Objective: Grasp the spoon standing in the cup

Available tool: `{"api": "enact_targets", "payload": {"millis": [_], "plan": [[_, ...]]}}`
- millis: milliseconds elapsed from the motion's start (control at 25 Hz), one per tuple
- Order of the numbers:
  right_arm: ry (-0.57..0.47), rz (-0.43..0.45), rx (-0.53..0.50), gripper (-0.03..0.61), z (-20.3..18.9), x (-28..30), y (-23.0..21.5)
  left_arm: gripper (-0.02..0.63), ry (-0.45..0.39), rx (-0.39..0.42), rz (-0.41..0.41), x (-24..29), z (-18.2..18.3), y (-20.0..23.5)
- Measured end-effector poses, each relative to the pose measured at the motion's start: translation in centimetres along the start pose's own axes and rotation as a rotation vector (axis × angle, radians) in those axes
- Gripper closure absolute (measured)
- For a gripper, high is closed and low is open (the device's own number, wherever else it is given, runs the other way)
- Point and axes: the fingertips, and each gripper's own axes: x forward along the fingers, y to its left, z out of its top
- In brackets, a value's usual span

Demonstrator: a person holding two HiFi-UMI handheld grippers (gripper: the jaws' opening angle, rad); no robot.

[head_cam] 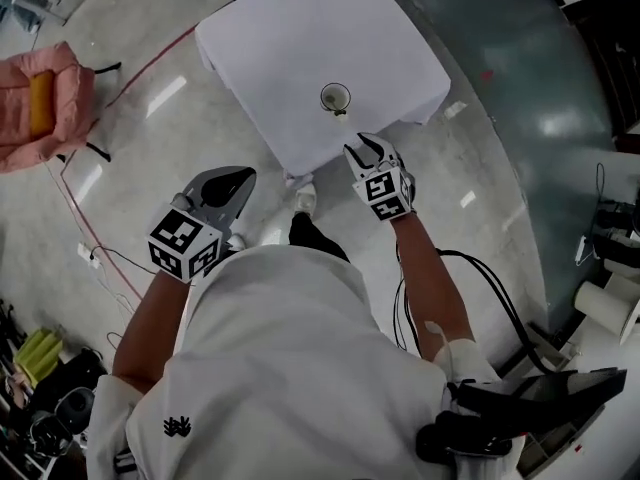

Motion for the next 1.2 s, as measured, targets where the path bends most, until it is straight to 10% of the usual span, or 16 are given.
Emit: {"api": "enact_targets", "payload": {"millis": [560,720,1200], "plan": [[0.056,0.189,-0.384,0.426,-2.0,11.8,-2.5,0.601,0.027,-0.096,0.173,2.5,1.2,3.7],[0.057,0.183,-0.401,0.522,-1.7,12.2,-2.2,0.601,0.017,-0.110,0.196,1.5,0.8,4.3],[0.053,0.117,-0.333,0.526,0.6,10.8,-1.0,0.601,-0.027,-0.097,0.199,-2.2,-0.2,5.2]]}}
